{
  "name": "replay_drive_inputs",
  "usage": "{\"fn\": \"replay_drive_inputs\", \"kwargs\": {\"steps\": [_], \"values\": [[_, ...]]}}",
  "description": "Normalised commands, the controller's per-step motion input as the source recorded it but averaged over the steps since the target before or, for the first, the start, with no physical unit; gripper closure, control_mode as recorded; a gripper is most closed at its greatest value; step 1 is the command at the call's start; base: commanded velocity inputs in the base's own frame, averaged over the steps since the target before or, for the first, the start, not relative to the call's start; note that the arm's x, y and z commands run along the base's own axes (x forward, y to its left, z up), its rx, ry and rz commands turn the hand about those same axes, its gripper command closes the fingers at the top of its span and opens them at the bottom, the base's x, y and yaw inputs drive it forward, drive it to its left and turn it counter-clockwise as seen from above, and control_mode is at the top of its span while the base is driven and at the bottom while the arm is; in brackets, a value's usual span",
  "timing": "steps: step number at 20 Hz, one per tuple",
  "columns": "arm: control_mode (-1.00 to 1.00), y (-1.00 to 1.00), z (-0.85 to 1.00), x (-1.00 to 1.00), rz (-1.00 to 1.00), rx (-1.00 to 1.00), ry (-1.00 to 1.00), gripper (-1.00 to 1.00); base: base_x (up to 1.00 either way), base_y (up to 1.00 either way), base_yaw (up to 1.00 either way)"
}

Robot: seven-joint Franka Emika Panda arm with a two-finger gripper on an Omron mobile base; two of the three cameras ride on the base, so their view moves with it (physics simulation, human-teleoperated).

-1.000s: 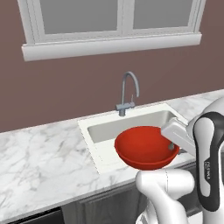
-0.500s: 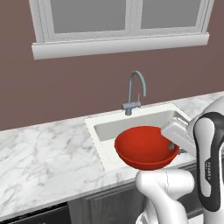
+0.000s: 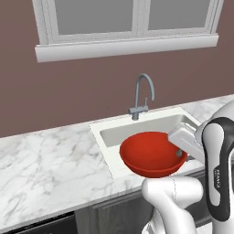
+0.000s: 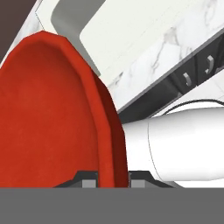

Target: Pick the cup and bowl from the counter and place them on the counter next to the sink.

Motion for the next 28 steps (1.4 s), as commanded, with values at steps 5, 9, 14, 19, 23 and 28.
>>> {"fn": "replay_drive_inputs", "kwargs": {"steps": [5, 9, 14, 19, 23, 28], "values": [[1.0, 0.0, 0.0, 0.0, 0.0, 0.0, 0.0, 1.0, 0.0, 0.0, 0.0], [1.0, 0.0, 0.0, 0.0, 0.0, 0.0, 0.0, 1.0, 0.0, 0.0, 0.0], [-1.0, 0.01, 0.0, 0.0, 0.0, 0.0, 0.0, 1.0, 0.0, 0.01, 0.0], [-1.0, 0.03, 0.0, 0.0, 0.0, 0.0, 0.0, 1.0, 0.0, 0.0, 0.0], [-1.0, 0.23, -0.04, 0.0, 0.01, 0.0, 0.0, 1.0, 0.0, 0.0, 0.0], [-1.0, 0.68, -0.16, 0.07, 0.08, 0.0, 0.0, 1.0, 0.0, 0.0, 0.0]]}}
